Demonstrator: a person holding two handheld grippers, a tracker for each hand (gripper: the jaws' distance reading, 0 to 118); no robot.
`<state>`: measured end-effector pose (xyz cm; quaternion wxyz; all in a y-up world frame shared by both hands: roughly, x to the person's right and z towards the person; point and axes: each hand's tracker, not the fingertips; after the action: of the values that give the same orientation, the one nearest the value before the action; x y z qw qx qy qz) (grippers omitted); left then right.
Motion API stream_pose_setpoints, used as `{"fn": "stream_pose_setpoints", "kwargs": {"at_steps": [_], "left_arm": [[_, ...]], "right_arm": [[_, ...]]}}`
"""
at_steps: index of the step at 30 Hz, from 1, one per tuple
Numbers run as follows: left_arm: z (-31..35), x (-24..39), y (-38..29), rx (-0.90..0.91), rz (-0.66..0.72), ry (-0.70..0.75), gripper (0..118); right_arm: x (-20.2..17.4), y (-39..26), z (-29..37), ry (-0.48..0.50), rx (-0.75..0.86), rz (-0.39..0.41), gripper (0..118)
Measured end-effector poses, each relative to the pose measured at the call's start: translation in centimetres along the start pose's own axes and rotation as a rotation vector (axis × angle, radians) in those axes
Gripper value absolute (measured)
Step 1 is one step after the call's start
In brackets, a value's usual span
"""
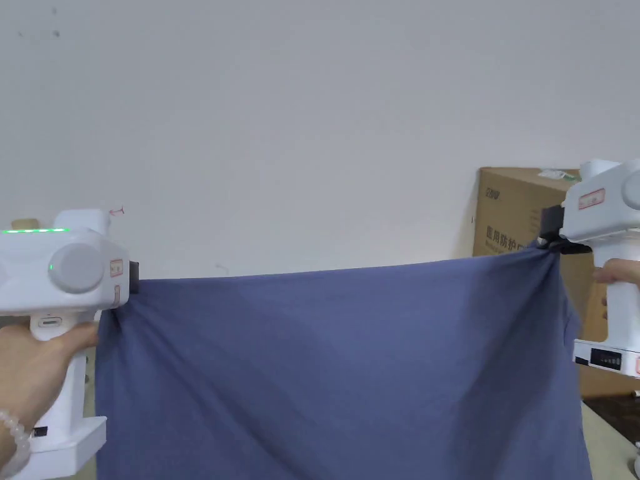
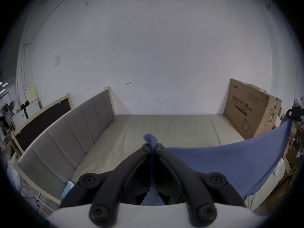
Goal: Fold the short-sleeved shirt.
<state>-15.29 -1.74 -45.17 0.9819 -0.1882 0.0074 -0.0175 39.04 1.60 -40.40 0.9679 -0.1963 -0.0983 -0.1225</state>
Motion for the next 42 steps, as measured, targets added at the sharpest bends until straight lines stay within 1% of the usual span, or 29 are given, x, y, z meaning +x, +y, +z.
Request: {"fn": "stream_pose_setpoints", "kwargs": {"at_steps": [2,6,9,10,12,14,15,19,22,24,27,29,30,31,35,36,38,39,41,42], "left_arm": [[-1.2,-0.2,2.3,0.034,0.004,0.014,2],[-4.8,0.0,7.7,0.078,-0.038,0.061,2],[-7.4,-0.2,11.6,0.109,-0.010,0.090,2],[-8.1,-0.4,12.9,0.133,0.019,0.098,2],[-9.3,-0.7,15.2,0.175,0.037,0.124,2],[-10.2,-0.8,17.1,0.192,0.033,0.143,2],[-10.4,-0.9,17.7,0.213,0.050,0.152,2],[-11.1,-0.7,19.7,0.259,0.027,0.186,2],[-12.2,-0.5,19.3,0.289,0.002,0.219,2],[-13.9,-0.6,18.2,0.284,0.010,0.230,2],[-17.3,-0.7,14.9,0.227,0.027,0.211,2],[-20.2,-0.3,11.8,0.196,0.034,0.200,2],[-21.6,0.0,10.2,0.170,0.028,0.204,2],[-23.2,0.3,8.1,0.153,0.035,0.209,2],[-30.6,1.8,-0.9,-0.036,-0.036,0.206,2],[-32.1,2.1,-3.1,-0.072,-0.032,0.211,2],[-35.0,3.0,-8.1,-0.166,-0.075,0.217,2],[-36.2,3.3,-10.5,-0.205,-0.064,0.228,2],[-38.3,3.6,-14.8,-0.289,-0.069,0.224,2],[-39.4,3.7,-16.8,-0.340,-0.080,0.218,2]], "right_arm": [[-1.1,1.9,-1.2,-0.008,0.012,0.007,5],[-3.6,6.4,-4.7,-0.025,0.035,0.021,5],[-5.2,9.7,-7.2,-0.003,0.075,-0.032,5],[-5.7,10.8,-7.9,0.014,0.090,-0.051,5],[-6.8,12.9,-8.7,0.020,0.113,-0.061,5],[-7.7,14.6,-9.0,0.020,0.142,-0.054,5],[-8.1,15.2,-9.1,0.024,0.158,-0.052,5],[-10.0,17.8,-8.8,0.030,0.208,-0.040,5],[-10.9,17.8,-9.0,0.026,0.240,-0.016,5],[-11.1,17.0,-10.4,0.023,0.218,0.009,5],[-10.9,14.3,-14.1,-0.009,0.143,0.039,5],[-10.3,11.6,-17.4,-0.039,0.076,0.034,5],[-9.9,10.1,-19.0,-0.036,0.046,0.028,5],[-9.5,8.3,-20.9,-0.033,0.011,0.026,5],[-8.0,-0.2,-29.2,-0.097,-0.184,0.069,5],[-7.6,-2.3,-30.8,-0.102,-0.220,0.063,5],[-6.3,-7.4,-34.6,-0.118,-0.319,0.047,5],[-5.7,-9.9,-36.2,-0.120,-0.365,0.045,5],[-4.5,-14.6,-38.7,-0.154,-0.456,0.037,5],[-3.8,-16.9,-39.8,-0.155,-0.498,0.044,5]]}}
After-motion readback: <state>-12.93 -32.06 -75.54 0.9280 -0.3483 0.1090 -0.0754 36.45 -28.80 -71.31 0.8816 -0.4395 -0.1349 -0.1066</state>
